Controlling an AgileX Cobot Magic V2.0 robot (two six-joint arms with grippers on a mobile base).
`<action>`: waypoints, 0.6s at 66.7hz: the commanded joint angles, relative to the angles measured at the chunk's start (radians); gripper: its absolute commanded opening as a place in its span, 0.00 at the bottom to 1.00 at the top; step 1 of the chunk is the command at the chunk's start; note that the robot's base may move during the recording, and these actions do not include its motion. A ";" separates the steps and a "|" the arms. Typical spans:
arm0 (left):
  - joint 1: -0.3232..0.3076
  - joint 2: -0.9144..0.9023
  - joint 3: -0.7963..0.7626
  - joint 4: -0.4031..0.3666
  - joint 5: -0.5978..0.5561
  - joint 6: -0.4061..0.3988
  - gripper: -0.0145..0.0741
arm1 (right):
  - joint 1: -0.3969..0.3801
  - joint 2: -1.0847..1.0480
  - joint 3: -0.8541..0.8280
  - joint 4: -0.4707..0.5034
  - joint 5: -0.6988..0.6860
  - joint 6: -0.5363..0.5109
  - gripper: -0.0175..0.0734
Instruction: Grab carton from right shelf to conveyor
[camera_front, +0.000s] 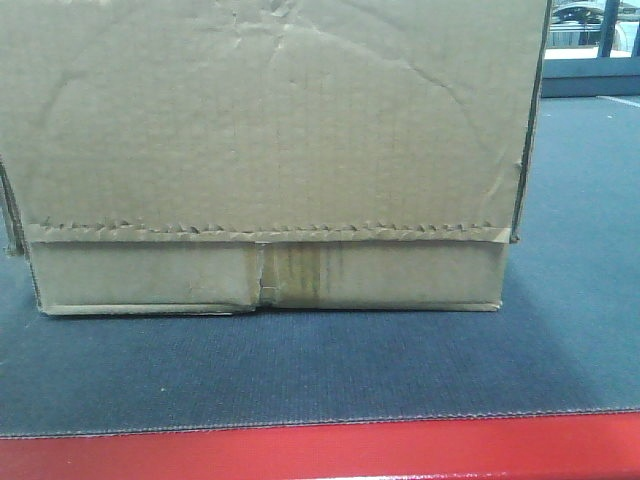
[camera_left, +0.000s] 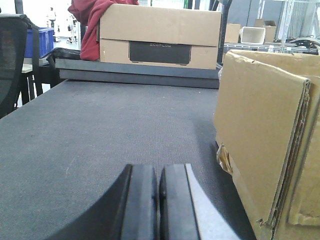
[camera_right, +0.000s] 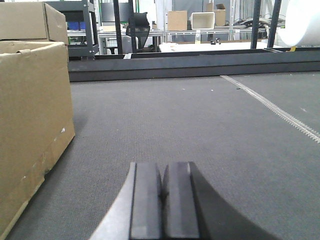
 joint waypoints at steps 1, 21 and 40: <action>0.004 -0.006 -0.002 -0.007 -0.020 0.003 0.18 | -0.006 -0.004 -0.001 -0.007 -0.021 -0.011 0.12; 0.004 -0.006 -0.002 -0.007 -0.020 0.003 0.18 | -0.006 -0.004 -0.001 -0.007 -0.021 -0.011 0.12; 0.004 -0.006 -0.002 -0.007 -0.020 0.003 0.18 | -0.006 -0.004 -0.001 -0.007 -0.021 -0.011 0.12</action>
